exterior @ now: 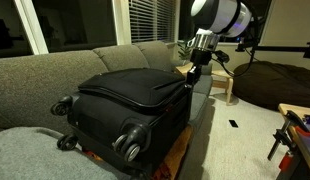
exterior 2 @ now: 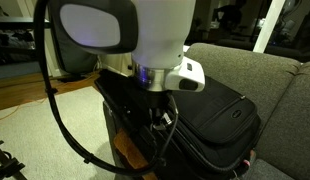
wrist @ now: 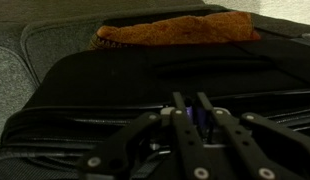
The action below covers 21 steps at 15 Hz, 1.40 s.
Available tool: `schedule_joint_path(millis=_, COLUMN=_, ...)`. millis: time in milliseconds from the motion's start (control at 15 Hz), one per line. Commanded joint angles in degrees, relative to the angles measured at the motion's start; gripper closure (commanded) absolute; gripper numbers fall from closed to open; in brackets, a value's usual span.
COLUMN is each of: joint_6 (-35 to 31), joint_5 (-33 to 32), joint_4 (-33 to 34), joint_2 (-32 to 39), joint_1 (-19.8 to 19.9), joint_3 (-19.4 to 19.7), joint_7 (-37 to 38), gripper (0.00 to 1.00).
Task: Close the zip on the suitcase
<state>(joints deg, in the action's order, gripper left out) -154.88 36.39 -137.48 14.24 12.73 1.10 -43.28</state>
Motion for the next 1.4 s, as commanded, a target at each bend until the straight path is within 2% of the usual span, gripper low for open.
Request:
schedule_joint_path(millis=0, joint_6=0.0, joint_5=-1.2, joint_4=0.8, joint_2=-1.1, joint_1=-1.2, joint_3=-0.4, joint_7=1.4, gripper=0.92)
schedule_joint_path(millis=667, joint_6=-0.1, joint_5=-5.6, joint_4=0.6, joint_2=-1.4, joint_1=-0.6, joint_3=-2.3, joint_7=2.8, gripper=0.92)
schedule_joint_path(millis=1333, joint_6=-0.4, joint_5=-7.0, joint_4=-0.5, joint_2=-2.4, joint_1=-1.0, joint_3=-3.4, joint_7=3.3, gripper=0.92)
